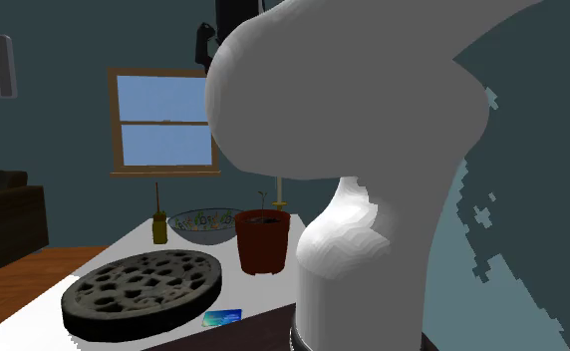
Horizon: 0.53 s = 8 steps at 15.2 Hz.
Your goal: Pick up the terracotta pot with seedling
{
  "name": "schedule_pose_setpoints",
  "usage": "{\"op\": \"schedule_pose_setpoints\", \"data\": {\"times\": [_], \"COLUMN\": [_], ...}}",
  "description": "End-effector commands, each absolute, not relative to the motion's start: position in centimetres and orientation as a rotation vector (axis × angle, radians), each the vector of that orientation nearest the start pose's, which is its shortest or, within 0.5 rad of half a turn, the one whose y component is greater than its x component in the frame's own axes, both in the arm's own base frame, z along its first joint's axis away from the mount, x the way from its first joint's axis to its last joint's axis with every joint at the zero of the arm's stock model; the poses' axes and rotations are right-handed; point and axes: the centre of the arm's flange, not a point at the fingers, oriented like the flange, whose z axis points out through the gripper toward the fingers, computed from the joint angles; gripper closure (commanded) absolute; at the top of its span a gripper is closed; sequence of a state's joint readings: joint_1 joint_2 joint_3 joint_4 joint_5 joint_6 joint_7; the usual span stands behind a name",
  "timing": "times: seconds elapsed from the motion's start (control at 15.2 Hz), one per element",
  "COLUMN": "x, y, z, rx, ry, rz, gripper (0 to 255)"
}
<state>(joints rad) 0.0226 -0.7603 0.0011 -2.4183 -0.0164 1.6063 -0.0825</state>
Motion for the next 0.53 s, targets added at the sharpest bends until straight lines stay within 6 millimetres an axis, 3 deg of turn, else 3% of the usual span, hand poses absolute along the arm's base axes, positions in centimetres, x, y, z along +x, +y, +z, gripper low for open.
{"op": "schedule_pose_setpoints", "data": {"times": [0.0, 0.46], "x": [31.4, 38.2], "y": [0.6, -3.2], "z": [55.6, 50.2], "rx": [-3.152, -3.15], "ry": [-0.169, -0.18], "rz": [0.083, 0.114], "gripper": [0, 0]}}
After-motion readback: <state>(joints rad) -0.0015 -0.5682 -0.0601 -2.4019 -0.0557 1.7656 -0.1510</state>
